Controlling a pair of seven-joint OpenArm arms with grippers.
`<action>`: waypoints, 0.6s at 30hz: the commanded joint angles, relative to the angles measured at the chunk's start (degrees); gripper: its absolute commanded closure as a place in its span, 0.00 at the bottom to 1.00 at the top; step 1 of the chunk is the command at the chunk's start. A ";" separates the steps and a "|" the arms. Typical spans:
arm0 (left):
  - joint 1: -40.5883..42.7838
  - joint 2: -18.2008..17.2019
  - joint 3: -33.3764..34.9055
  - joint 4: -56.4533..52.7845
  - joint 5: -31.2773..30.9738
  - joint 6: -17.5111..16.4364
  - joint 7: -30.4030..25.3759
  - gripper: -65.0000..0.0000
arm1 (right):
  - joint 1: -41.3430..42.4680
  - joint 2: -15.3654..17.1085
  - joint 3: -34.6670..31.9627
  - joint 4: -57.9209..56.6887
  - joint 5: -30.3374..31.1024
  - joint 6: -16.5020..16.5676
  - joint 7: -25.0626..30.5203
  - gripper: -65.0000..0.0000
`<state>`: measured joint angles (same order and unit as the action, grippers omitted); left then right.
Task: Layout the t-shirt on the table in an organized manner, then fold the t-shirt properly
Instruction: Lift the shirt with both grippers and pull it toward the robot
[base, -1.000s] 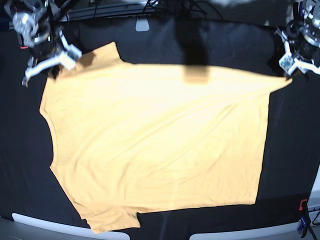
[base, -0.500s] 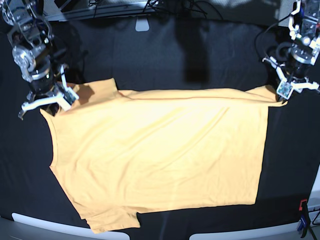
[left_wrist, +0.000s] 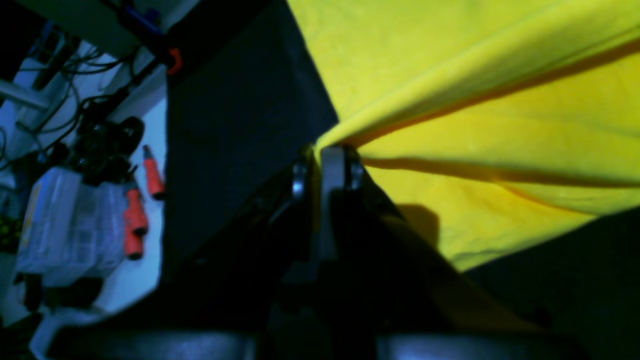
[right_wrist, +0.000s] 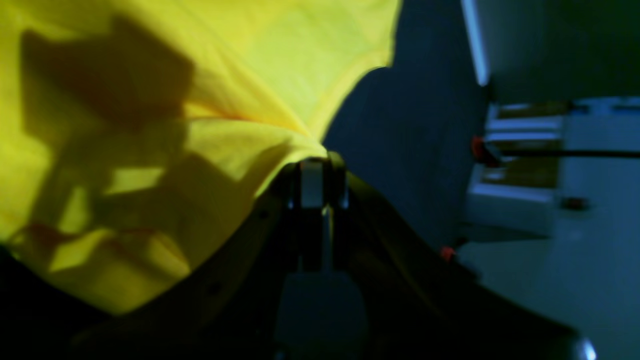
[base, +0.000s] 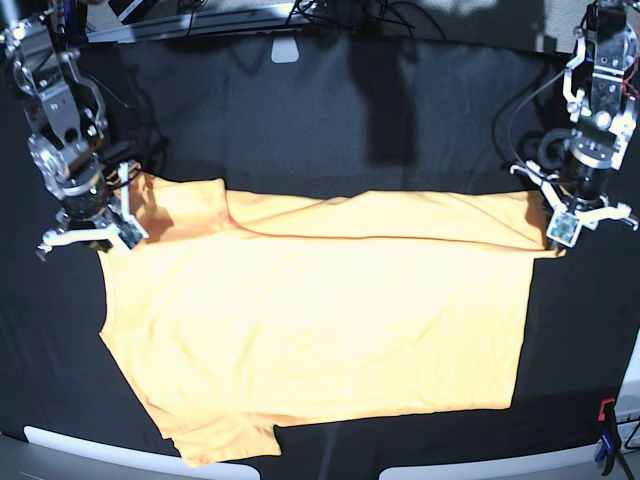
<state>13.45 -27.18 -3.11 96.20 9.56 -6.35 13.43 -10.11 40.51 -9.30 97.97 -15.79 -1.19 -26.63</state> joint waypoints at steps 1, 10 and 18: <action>-1.27 -0.74 -0.55 0.57 0.17 0.96 -1.40 1.00 | 2.01 0.35 0.59 -0.13 -0.46 0.11 1.07 1.00; -8.87 -0.13 -0.50 -12.57 -1.73 -2.03 -4.42 1.00 | 8.85 -1.46 0.59 -3.61 2.36 6.40 1.16 1.00; -11.80 -0.13 -0.50 -15.63 -4.26 -8.96 -6.84 1.00 | 13.86 -1.62 -0.20 -10.14 2.99 9.40 1.20 1.00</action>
<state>2.68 -26.37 -3.11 79.75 5.56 -16.03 7.88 2.61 37.78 -9.91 87.05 -12.12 9.02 -25.96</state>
